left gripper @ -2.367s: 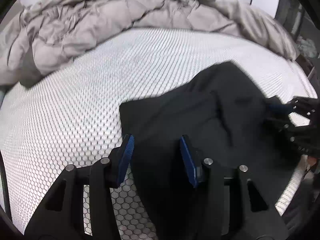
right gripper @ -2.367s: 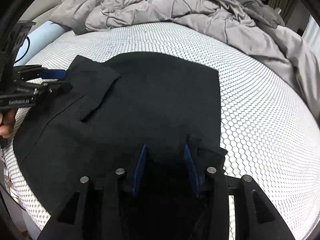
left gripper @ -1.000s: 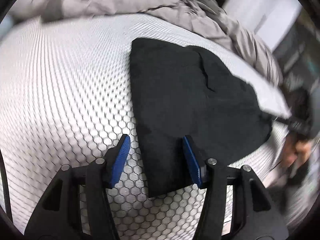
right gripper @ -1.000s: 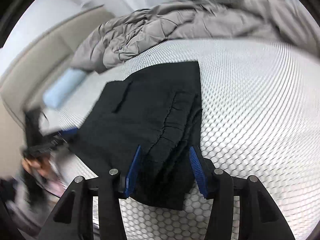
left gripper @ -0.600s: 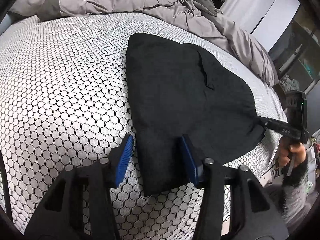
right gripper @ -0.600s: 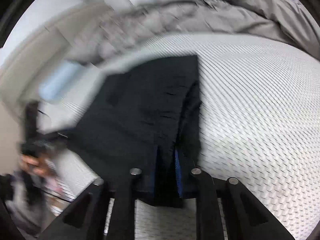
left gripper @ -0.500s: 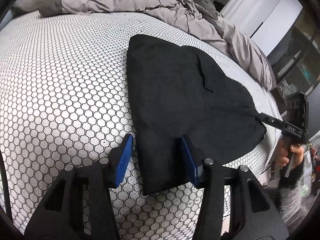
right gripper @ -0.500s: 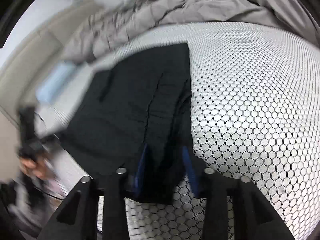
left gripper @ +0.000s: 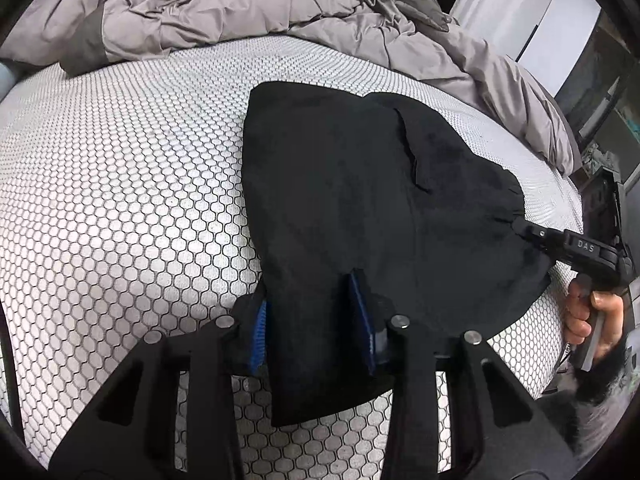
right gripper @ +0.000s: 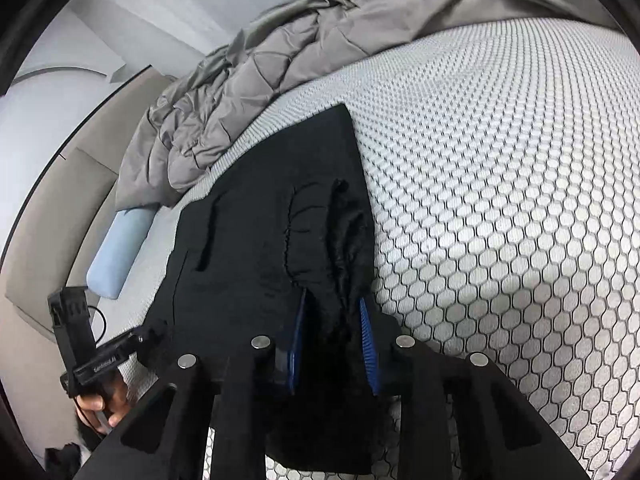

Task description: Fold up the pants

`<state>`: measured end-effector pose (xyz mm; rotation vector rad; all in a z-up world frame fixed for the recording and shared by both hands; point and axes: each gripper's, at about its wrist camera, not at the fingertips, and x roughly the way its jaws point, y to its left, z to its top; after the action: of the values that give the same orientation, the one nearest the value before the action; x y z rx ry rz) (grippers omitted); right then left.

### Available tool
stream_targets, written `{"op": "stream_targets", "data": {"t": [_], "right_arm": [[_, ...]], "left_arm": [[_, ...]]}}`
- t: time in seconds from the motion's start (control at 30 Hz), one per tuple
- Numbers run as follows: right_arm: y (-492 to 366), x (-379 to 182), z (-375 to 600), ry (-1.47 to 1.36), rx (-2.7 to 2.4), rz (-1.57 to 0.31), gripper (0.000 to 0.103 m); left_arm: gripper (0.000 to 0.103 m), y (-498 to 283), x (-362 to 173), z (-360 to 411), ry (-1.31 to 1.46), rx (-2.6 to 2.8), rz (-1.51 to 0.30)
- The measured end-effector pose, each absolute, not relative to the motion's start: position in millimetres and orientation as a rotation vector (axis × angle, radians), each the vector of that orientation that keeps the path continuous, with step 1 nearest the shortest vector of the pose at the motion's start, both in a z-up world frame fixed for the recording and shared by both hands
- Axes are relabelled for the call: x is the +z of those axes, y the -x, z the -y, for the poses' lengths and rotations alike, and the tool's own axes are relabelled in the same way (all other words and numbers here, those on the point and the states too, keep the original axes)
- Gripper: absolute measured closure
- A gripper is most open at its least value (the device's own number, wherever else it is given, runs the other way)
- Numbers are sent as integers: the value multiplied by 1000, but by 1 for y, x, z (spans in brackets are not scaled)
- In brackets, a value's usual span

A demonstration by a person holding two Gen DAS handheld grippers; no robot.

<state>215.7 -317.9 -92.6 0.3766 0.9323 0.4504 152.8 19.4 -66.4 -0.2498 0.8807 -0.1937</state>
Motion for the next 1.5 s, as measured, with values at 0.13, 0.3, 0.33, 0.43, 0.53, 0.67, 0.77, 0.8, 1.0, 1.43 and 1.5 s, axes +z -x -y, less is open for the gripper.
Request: {"op": "stream_targets", "data": {"t": [0.13, 0.3, 0.33, 0.43, 0.53, 0.67, 0.77, 0.8, 1.0, 1.43, 1.5], "right_arm": [[-201, -81, 322, -288, 416, -910, 50], [-162, -55, 318, -128, 383, -805, 9], [-152, -49, 318, -105, 386, -776, 6], [-124, -32, 313, -52, 421, -671, 1], [-95, -21, 310, -35, 460, -590, 0], [-66, -14, 302, -32, 478, -513, 0], [-50, -12, 288, 1, 473, -462, 0], [-44, -12, 286, 12, 469, -447, 0], [-27, -10, 272, 41, 480, -397, 0], [-26, -8, 273, -6, 479, -374, 0], [-26, -7, 275, -10, 481, -369, 0]], "left_arm": [[63, -134, -54, -7, 136, -113, -818], [15, -94, -23, 15, 30, -45, -635], [14, -85, -17, 17, 23, -40, -606], [0, -55, -1, 28, 17, -41, -554], [0, -27, 12, 43, 6, -28, -490], [0, 1, 20, 57, 12, -26, -456], [0, 22, 23, 67, 25, -20, -447], [0, 27, 22, 70, 25, -25, -445], [0, 34, 18, 77, 47, -45, -433], [0, 32, 15, 78, 22, -42, -426], [0, 31, 16, 77, 24, -43, -426]]}}
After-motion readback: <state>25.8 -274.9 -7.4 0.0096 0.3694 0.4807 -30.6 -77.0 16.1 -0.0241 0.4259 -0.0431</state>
